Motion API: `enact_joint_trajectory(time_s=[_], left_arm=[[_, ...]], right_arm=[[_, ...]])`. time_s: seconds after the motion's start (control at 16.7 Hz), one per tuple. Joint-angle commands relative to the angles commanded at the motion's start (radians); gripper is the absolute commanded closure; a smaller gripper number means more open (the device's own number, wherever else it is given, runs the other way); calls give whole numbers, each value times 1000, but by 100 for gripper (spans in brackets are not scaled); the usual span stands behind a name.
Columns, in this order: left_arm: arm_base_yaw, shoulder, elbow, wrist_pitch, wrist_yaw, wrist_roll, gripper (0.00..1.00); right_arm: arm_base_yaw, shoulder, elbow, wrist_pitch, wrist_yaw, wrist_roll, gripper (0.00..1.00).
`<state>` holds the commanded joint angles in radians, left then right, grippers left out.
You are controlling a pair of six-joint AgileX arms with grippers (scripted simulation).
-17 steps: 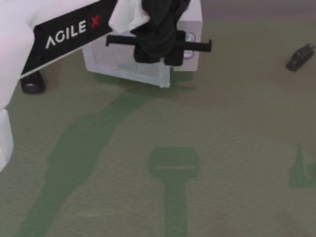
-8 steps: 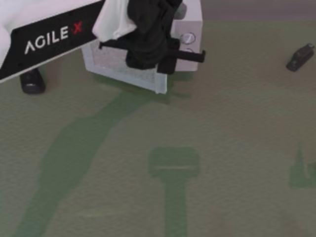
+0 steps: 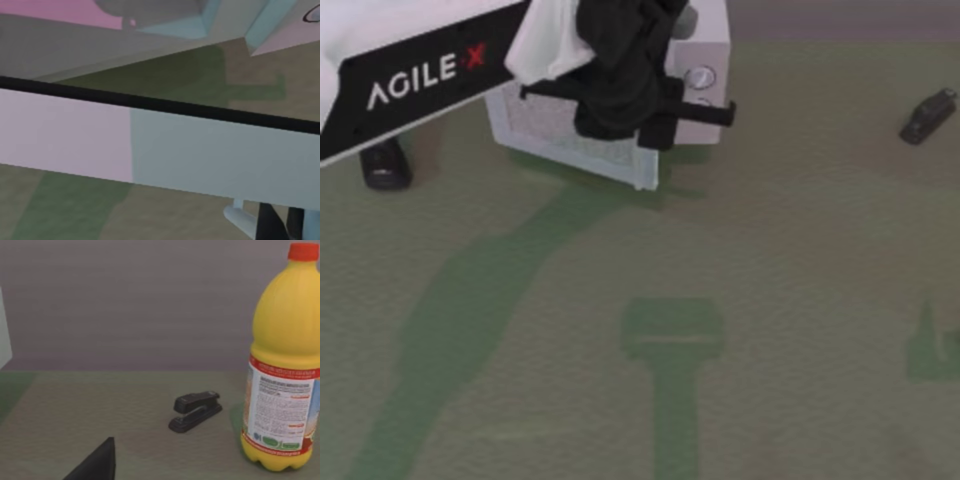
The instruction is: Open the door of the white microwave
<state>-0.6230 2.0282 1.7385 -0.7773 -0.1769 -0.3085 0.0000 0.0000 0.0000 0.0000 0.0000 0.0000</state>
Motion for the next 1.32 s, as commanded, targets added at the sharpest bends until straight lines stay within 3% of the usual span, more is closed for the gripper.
enact_joint_trajectory(time_s=[1.32], left_arm=[[1,-25,-35,19,22,30,100]], right_arm=[[0,0,0,0,0,0,0]])
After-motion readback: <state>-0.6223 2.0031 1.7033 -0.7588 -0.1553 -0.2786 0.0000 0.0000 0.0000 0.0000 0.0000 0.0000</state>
